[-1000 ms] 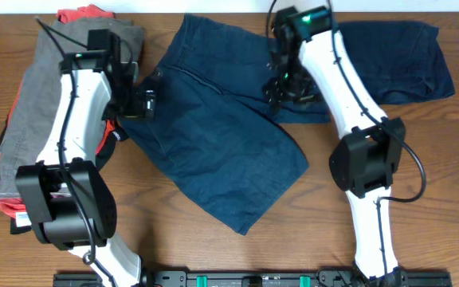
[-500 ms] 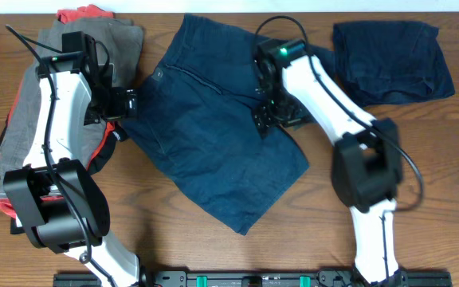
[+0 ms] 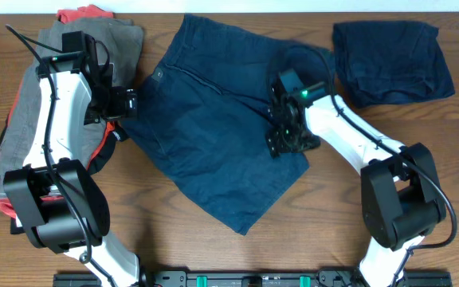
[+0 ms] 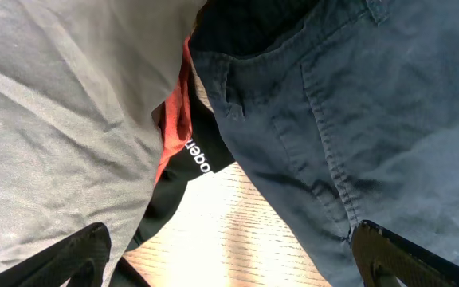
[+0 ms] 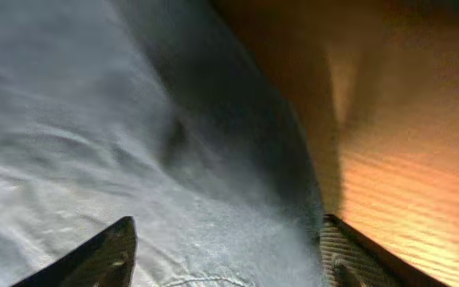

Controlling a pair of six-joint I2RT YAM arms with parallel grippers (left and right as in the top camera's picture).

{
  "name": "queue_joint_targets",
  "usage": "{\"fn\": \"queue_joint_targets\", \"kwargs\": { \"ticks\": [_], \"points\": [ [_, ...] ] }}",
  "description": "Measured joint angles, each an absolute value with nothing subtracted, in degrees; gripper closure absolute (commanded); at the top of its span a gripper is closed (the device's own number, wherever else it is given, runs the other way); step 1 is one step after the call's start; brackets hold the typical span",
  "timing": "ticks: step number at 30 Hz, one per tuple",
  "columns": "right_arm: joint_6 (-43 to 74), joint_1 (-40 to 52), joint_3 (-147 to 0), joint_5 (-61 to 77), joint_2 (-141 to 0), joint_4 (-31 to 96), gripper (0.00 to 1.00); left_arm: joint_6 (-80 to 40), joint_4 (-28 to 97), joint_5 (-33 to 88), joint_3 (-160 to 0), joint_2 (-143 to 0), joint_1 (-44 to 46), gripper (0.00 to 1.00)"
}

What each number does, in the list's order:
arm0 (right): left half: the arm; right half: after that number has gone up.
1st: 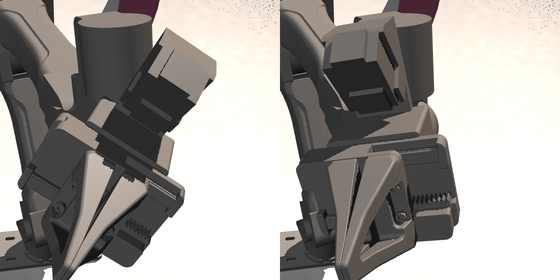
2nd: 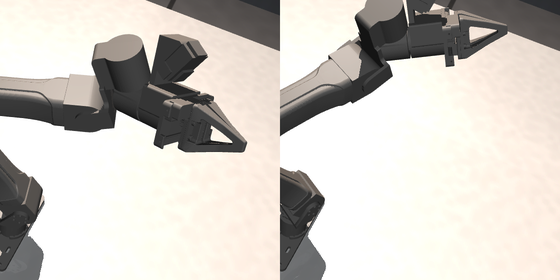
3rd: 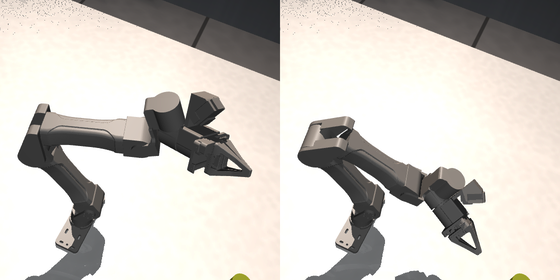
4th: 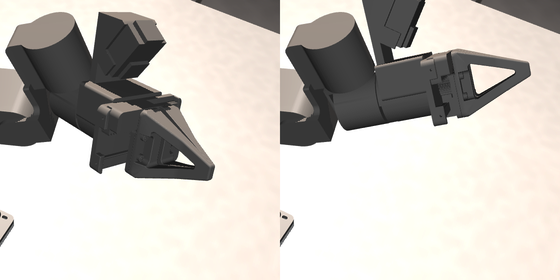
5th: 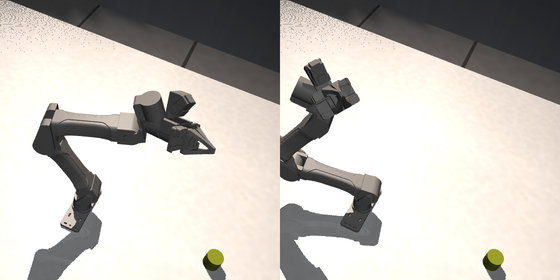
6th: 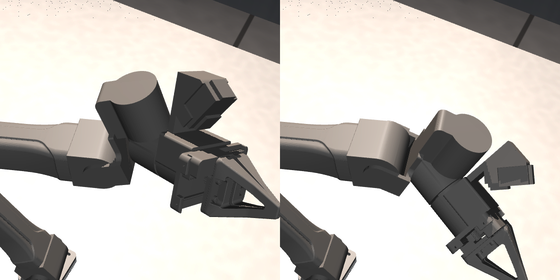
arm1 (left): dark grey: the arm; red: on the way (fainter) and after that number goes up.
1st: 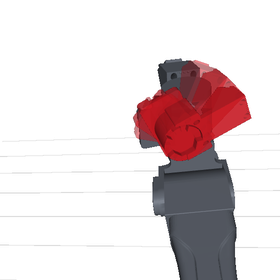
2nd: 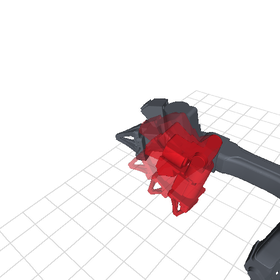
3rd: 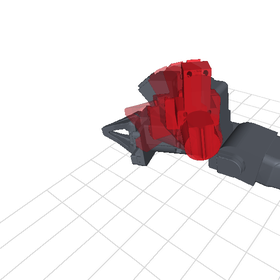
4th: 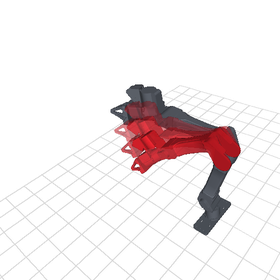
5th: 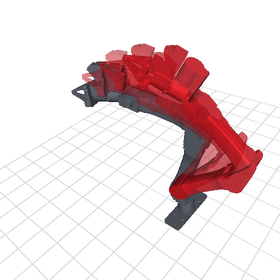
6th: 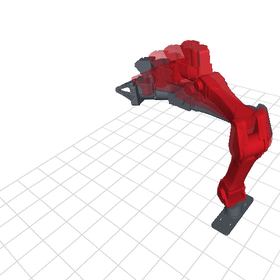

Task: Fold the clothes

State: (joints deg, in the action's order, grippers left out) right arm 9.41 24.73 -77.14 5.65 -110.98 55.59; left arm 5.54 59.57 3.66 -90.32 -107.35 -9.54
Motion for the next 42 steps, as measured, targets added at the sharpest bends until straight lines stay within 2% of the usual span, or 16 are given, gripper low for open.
{"fn": "queue_joint_targets", "kwargs": {
  "ticks": [4, 6, 9, 10, 18, 24, 26, 27, 29, 32, 35, 42],
  "points": [
    [9.7, 23.9, -75.5, 5.9, -111.0, 55.4, 0.50, 4.7, 59.6, 3.7, -90.3, -107.4, -9.5, 0.02],
    [9.8, 23.3, -75.5, 6.0, -111.0, 55.2, 0.62, 4.3, 59.6, 3.7, -90.3, -107.4, -9.5, 0.02],
    [10.4, 21.6, -75.5, 5.7, -111.0, 54.9, 0.93, 4.0, 59.6, 3.7, -90.3, -107.4, -9.5, 0.02],
    [10.4, 20.7, -75.5, 5.6, -111.0, 54.9, 0.99, 3.8, 59.6, 3.7, -90.3, -107.4, -9.5, 0.02],
    [5.1, 9.6, -75.5, 8.7, -111.0, 51.2, 0.99, 3.0, 60.6, 4.0, -90.3, -107.4, -9.5, 0.02],
    [-1.4, 5.3, -75.5, 10.5, -111.0, 47.1, 0.98, 2.8, 62.3, 6.0, -90.3, -107.4, -9.5, 0.02],
    [-2.6, 4.8, -75.5, 10.8, -111.0, 45.3, 0.94, 2.8, 62.8, 6.2, -90.1, -107.3, -9.4, 0.02],
    [-3.2, 4.3, -75.5, 10.8, -111.0, 44.1, 0.84, 2.8, 62.9, 6.3, -89.6, -107.2, -9.3, 0.02],
    [-3.7, 3.3, -75.6, 11.4, -111.0, 42.7, 0.53, 2.8, 63.0, 6.6, -88.4, -107.0, -8.9, 0.02],
    [-4.2, 1.2, -76.8, 12.8, -111.0, 43.8, 0.20, 2.7, 61.8, 7.0, -85.4, -107.0, -8.0, 0.02],
    [-4.5, -0.1, -79.9, 14.2, -111.1, 47.0, 0.03, 1.6, 58.9, 7.3, -81.9, -107.0, -7.2, 0.02],
    [-2.9, 1.4, -89.7, 16.8, -111.1, 55.1, 0.01, -3.0, 52.8, 9.4, -76.6, -107.0, -7.0, 0.02]
  ]
}}
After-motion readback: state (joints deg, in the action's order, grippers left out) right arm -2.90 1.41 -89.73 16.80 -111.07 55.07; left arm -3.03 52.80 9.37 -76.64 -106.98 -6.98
